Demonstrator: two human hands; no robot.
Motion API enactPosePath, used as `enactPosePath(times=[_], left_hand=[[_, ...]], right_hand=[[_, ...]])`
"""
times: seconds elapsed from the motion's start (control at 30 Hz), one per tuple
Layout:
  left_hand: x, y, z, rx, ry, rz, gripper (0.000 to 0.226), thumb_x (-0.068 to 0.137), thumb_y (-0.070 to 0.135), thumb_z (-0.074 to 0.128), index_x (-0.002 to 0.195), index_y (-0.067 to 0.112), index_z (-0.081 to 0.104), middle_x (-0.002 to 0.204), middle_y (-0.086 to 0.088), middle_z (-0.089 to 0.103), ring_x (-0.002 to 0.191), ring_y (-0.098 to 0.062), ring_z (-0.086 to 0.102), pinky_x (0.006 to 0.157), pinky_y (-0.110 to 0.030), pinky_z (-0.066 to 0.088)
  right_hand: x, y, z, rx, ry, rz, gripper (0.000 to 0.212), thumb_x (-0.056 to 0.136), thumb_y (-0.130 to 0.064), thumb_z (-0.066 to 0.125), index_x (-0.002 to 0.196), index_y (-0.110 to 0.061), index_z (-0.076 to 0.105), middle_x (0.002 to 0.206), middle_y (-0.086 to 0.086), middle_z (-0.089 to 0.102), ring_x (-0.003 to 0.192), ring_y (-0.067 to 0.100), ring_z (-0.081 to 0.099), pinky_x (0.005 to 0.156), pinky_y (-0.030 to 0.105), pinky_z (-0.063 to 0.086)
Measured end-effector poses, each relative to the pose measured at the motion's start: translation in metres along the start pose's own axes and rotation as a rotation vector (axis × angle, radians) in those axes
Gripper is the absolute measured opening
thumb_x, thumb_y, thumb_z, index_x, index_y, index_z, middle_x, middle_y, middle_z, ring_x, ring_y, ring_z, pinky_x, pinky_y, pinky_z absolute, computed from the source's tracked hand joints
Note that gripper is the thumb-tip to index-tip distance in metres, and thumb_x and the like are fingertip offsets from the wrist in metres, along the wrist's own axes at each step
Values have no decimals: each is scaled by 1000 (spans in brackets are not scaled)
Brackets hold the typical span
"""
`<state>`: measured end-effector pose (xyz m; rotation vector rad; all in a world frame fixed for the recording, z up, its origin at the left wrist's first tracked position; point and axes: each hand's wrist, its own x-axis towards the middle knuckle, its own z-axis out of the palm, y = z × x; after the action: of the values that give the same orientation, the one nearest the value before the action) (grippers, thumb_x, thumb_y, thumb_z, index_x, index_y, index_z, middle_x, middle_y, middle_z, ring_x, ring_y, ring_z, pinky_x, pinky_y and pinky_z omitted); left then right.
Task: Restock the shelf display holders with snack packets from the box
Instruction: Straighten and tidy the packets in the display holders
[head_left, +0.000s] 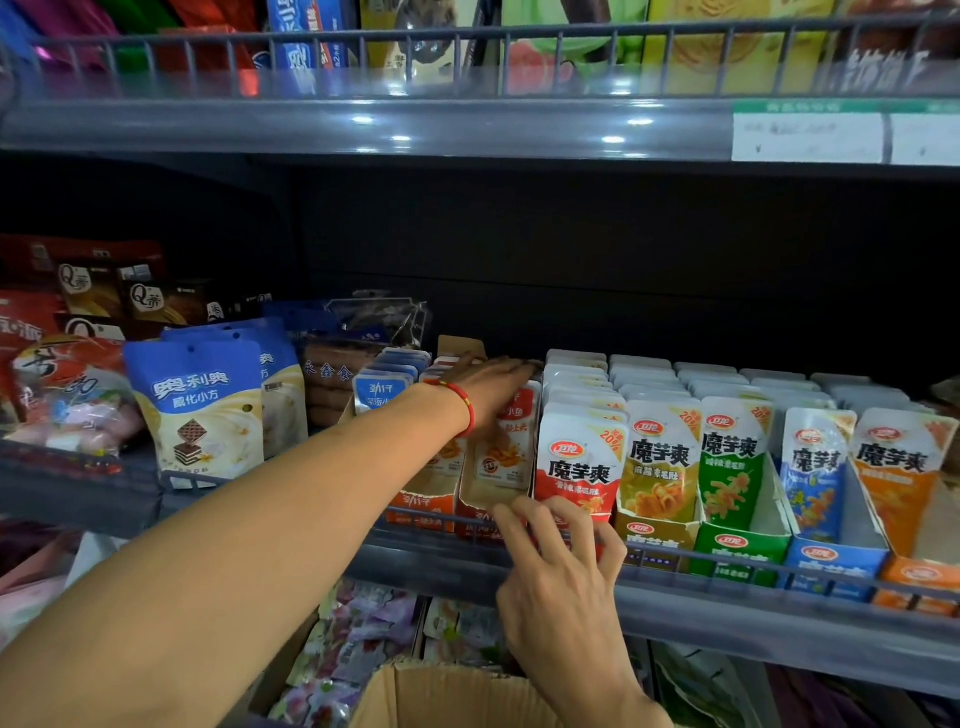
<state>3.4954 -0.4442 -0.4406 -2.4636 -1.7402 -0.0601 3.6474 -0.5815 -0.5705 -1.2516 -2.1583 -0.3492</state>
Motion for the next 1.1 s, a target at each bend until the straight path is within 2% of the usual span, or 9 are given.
enactPosePath(times=[0.17, 0.33, 0.5, 0.6, 0.7, 0.83, 0.9, 1.0, 1.1], left_hand=[[-6, 0, -6, 17, 15, -3, 109, 76, 32, 87, 161, 24, 19, 165, -2, 29, 151, -25, 27, 125, -49, 19], [-8, 3, -5, 4, 4, -28, 110, 77, 31, 86, 161, 24, 15, 167, -3, 24, 154, -25, 23, 125, -49, 16], [-17, -1, -13, -57, 42, -25, 111, 75, 34, 87, 161, 22, 17, 166, -4, 25, 152, -25, 26, 124, -46, 24], [-43, -2, -25, -165, 141, -49, 94, 87, 28, 77, 161, 23, 19, 166, -2, 26, 152, -23, 26, 123, -42, 26], [-78, 3, -30, -230, 279, -77, 70, 95, 25, 66, 156, 24, 33, 160, 0, 38, 147, -20, 36, 116, -36, 34], [-121, 29, -17, -332, 397, -110, 52, 97, 18, 62, 147, 25, 46, 151, 6, 48, 141, -14, 44, 111, -27, 34], [-132, 49, -12, -343, 407, -45, 56, 97, 20, 61, 150, 25, 41, 156, 6, 41, 143, -11, 39, 115, -26, 26], [-123, 74, -14, -231, 371, 63, 78, 94, 38, 64, 159, 24, 21, 167, 5, 17, 152, -13, 20, 121, -32, 6], [-92, 89, -21, -15, 272, 127, 107, 85, 59, 67, 162, 20, 3, 170, -4, 4, 156, -21, 8, 127, -41, 8]], right_hand=[[-1, 1, -1, -18, -8, -10, 76, 58, -21, 83, 130, -28, 59, 130, -8, 56, 125, 23, 45, 101, 47, 29], [-2, 1, -3, -16, -44, -2, 79, 57, -23, 87, 130, -28, 57, 131, -7, 55, 127, 24, 44, 103, 48, 27], [-4, 3, -7, -31, -96, -27, 86, 59, -20, 85, 138, -26, 53, 135, -4, 54, 128, 25, 43, 106, 50, 27], [-6, 6, -16, -17, -141, -63, 92, 59, -24, 88, 143, -25, 49, 140, -4, 53, 131, 24, 43, 107, 49, 27], [-12, 11, -29, 4, -136, -102, 86, 66, -24, 83, 144, -26, 48, 148, -5, 49, 138, 23, 43, 111, 49, 24], [-23, 34, -48, 17, -23, 29, 84, 64, -12, 81, 142, -22, 52, 149, -1, 51, 140, 19, 42, 115, 49, 23], [-27, 49, -51, -2, -7, 96, 84, 66, -8, 80, 143, -20, 49, 146, 1, 52, 140, 22, 44, 117, 50, 24], [-29, 67, -49, 16, -3, 178, 71, 70, -4, 73, 135, -20, 50, 138, -1, 52, 135, 22, 50, 120, 51, 24], [-28, 75, -45, -15, -42, 197, 69, 70, -6, 72, 134, -22, 52, 139, -6, 52, 138, 18, 47, 123, 52, 18]])
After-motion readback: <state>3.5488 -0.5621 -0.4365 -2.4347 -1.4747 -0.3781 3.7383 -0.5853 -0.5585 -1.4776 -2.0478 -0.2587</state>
